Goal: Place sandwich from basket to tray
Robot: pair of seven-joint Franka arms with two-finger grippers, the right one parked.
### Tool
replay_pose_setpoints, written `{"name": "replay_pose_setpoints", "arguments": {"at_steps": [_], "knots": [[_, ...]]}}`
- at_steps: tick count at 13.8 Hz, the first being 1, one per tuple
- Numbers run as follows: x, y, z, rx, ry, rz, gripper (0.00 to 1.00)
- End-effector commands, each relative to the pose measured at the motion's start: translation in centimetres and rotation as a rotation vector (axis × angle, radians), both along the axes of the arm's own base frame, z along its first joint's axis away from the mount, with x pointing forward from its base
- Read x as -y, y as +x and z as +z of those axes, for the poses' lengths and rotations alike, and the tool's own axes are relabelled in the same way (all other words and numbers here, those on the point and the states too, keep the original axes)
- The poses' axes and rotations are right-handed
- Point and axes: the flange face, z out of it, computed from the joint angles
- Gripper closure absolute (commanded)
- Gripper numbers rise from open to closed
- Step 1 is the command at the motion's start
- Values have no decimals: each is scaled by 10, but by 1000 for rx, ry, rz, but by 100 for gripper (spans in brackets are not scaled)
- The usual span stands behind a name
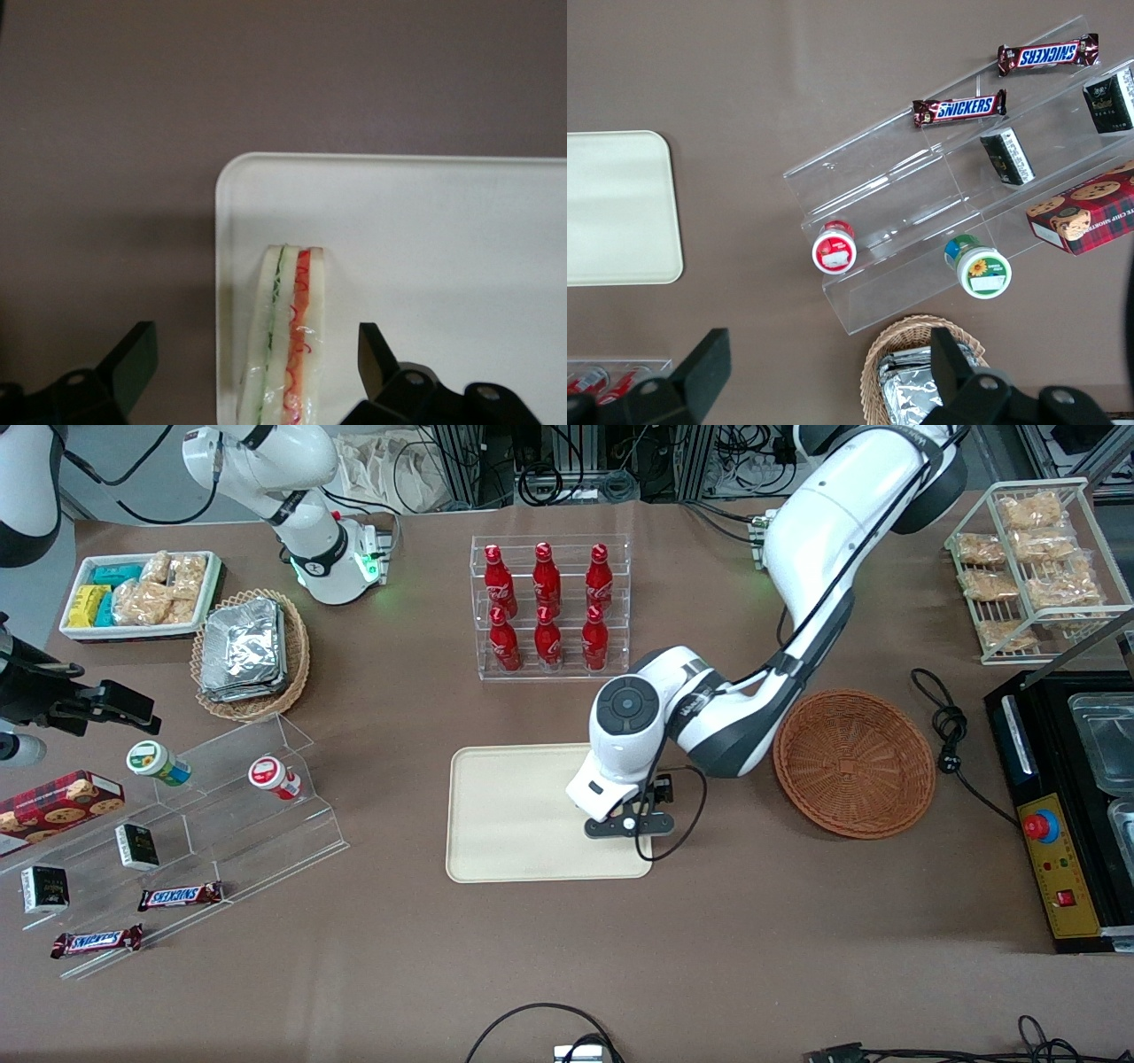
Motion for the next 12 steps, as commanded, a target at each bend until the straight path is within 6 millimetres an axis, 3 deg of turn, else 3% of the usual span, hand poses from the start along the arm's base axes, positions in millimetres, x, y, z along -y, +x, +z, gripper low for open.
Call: {"name": "replay_pose_setpoints", "arguments": {"at_steps": [1,4,8,12], "knots": [[-12,6,40,28,12,69,0],[-37,18,72,81,29,133,0],[-88,43,118,133,29,224,0],[-165,69,155,151,47,315,0]]}}
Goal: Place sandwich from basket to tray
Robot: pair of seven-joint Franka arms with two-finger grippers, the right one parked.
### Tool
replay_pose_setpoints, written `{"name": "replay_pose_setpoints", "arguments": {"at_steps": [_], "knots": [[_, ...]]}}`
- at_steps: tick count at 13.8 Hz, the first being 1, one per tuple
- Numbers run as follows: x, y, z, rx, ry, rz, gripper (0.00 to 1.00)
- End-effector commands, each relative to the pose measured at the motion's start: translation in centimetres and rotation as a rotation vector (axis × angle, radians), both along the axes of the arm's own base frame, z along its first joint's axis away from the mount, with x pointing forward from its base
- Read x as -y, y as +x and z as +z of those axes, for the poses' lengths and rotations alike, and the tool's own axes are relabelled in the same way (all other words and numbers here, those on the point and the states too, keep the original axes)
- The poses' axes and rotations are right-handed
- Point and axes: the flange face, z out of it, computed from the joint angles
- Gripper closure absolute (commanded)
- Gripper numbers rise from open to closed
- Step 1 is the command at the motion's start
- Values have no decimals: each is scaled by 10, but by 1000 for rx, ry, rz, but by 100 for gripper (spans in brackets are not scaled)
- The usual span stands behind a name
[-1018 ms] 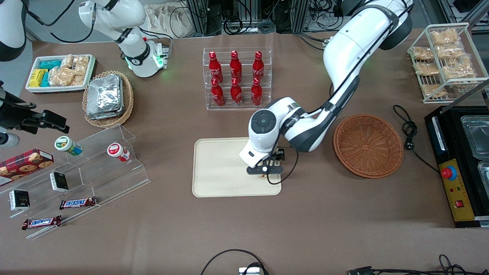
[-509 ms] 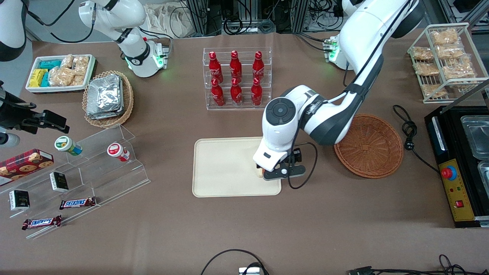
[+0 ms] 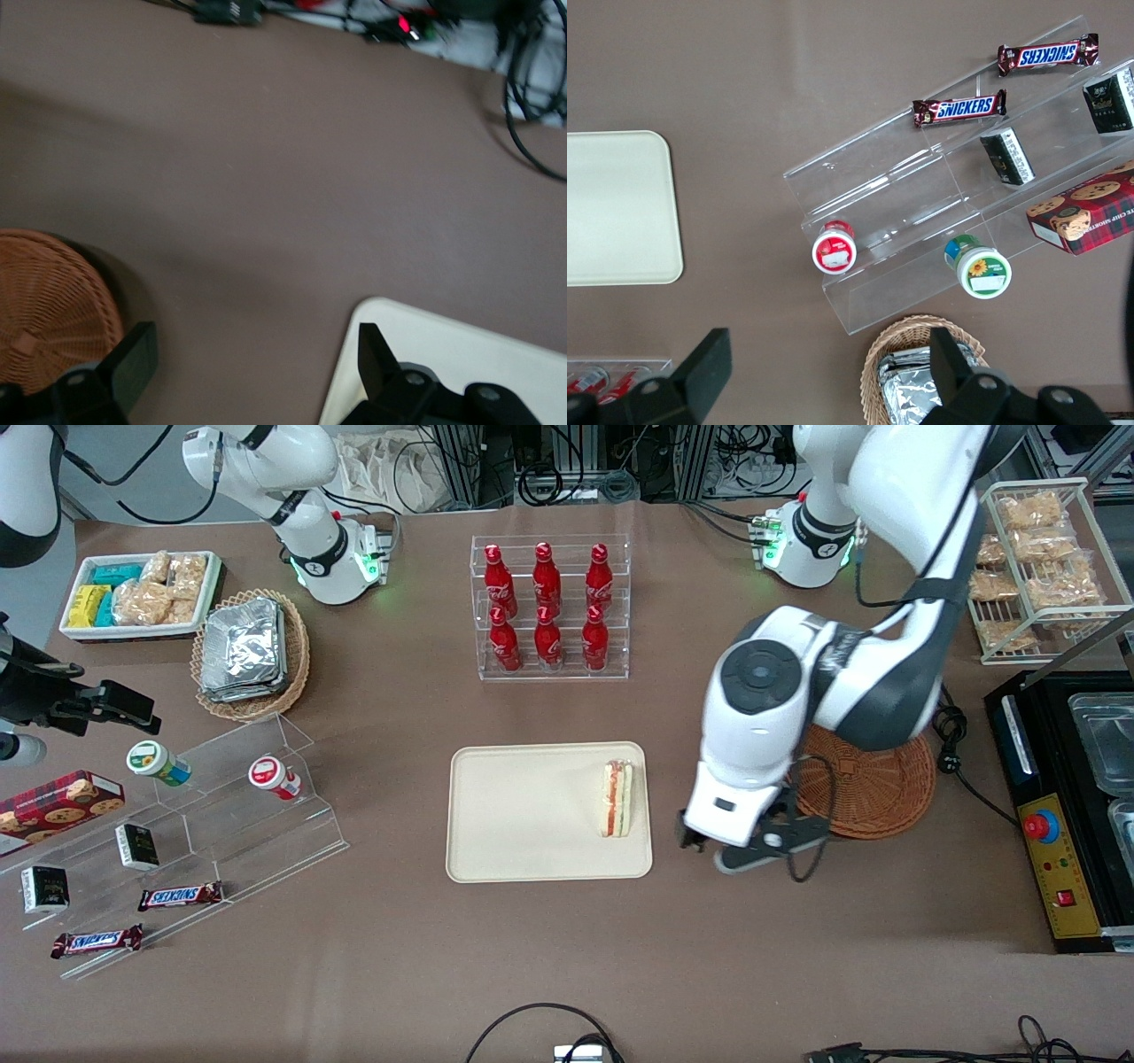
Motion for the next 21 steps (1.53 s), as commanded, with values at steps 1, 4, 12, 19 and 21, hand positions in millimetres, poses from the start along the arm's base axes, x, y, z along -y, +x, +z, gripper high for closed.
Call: {"name": "replay_pose_setpoints", "arguments": {"at_steps": [1,4,12,19,21], "knots": [[-43,8,29,13,-7,52,0],[-80,17,48,28,-32,99,0],[-157,19,85,-12,-49,69,0],[-213,-9,124,-42,-33,-39,0],[-224,-24,132,-54,-26,-83,0]]}}
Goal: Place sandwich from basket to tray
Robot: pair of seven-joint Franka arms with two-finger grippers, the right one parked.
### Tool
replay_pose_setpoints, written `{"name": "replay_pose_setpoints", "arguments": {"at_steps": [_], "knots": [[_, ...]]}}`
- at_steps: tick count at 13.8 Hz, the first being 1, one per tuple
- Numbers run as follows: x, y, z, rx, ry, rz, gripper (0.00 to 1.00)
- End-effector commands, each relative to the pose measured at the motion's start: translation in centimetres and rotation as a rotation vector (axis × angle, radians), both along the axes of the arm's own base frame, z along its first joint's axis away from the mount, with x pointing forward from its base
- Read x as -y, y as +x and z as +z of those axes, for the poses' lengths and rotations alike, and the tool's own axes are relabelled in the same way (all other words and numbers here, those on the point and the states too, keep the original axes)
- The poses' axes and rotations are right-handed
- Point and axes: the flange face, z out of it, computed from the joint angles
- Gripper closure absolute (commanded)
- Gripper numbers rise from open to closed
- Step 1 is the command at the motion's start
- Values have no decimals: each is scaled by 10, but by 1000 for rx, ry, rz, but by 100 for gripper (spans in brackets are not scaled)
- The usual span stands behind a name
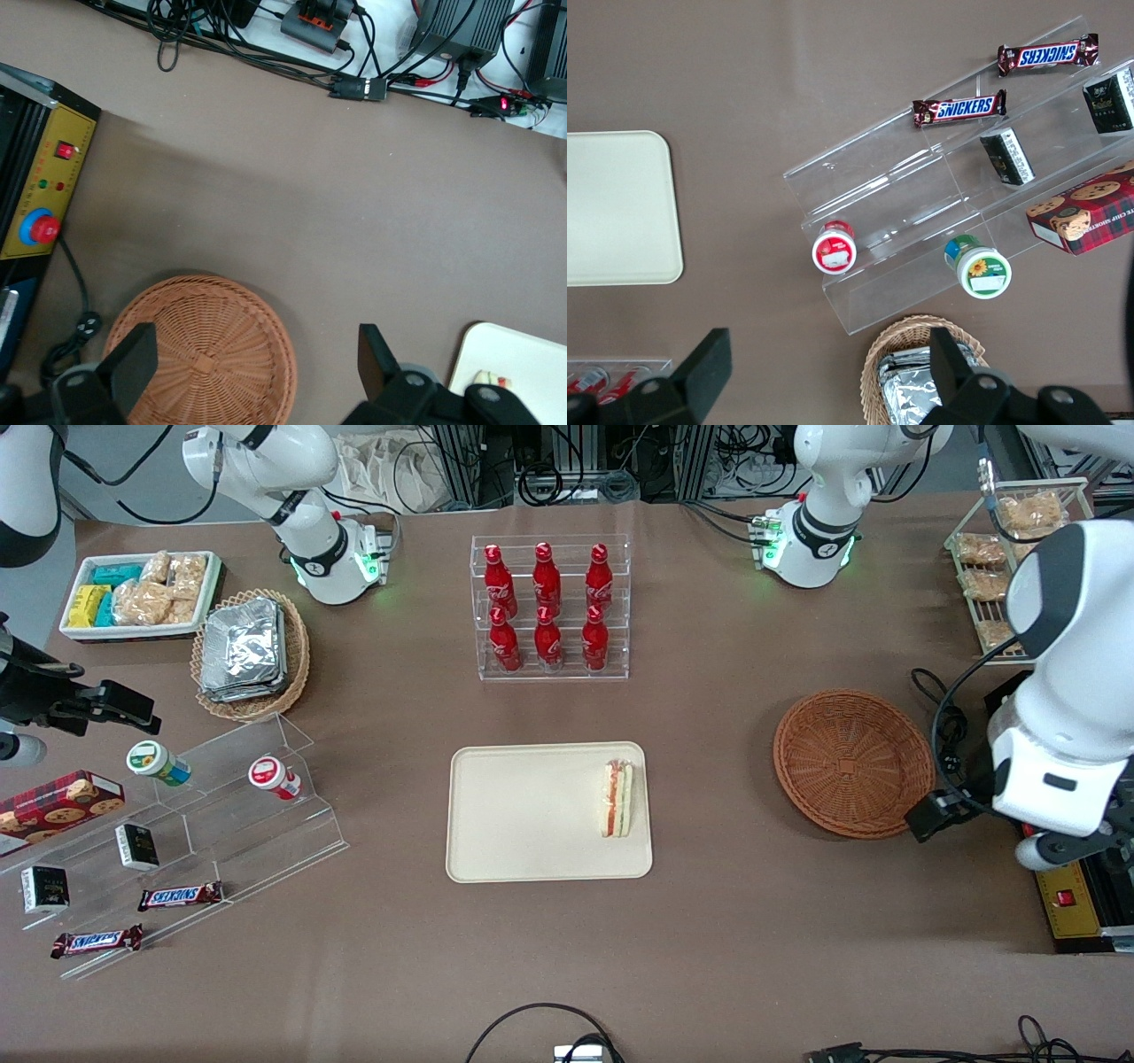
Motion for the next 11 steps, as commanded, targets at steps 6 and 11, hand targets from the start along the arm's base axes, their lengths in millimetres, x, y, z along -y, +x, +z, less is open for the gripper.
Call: {"name": "replay_pose_setpoints", "arguments": {"at_steps": [6,11], "knots": [[-45,-84,34,-70,0,-176,0],[-54,-120,62,-114,-10,-266,0]]}}
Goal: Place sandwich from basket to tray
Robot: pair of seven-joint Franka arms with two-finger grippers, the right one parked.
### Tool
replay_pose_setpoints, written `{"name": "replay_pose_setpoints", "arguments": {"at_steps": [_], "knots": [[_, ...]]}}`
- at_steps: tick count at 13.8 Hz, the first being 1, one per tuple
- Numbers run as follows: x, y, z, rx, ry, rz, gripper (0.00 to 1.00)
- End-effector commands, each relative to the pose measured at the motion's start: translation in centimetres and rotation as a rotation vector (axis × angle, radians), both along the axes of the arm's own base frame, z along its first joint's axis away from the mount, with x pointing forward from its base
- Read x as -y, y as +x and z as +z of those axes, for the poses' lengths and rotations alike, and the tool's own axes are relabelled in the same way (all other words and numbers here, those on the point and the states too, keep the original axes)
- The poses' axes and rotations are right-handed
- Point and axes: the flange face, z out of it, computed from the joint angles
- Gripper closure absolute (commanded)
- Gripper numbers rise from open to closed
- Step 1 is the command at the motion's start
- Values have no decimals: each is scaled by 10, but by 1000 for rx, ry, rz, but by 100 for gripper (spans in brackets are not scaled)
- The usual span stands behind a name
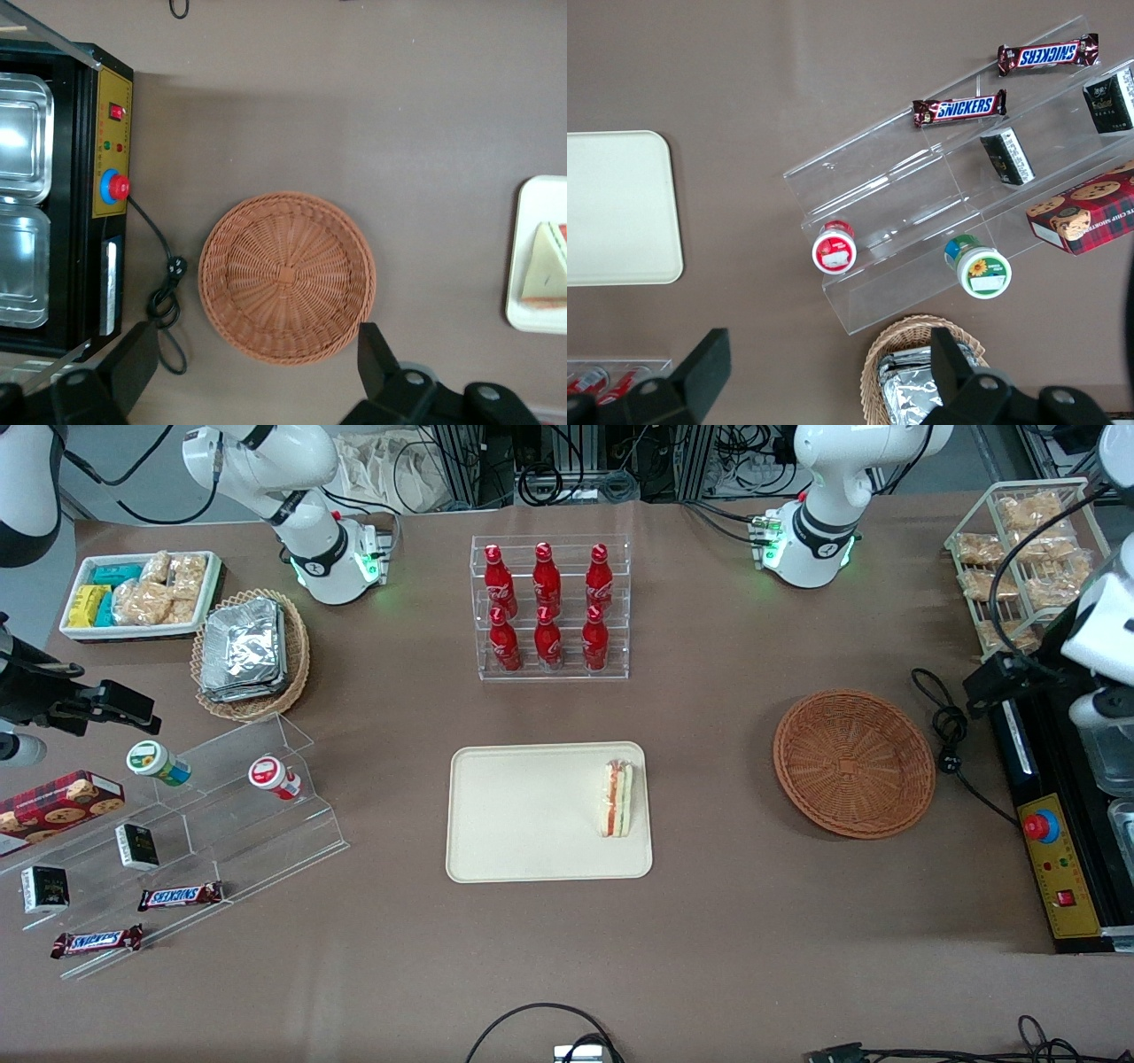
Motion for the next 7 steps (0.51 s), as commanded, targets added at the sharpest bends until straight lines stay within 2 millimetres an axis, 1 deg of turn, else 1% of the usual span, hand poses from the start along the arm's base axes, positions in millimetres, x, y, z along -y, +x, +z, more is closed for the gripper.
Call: {"name": "replay_pose_setpoints", "arguments": {"at_steps": [1,3,4,7], "knots": [[5,-24,11,-2,-53,-29,0],[6,-34,13,-3,-74,-27,0],[6,-35,10,-9,-73,-25,0],[6,-33,7,-15,-80,-18,0]]}}
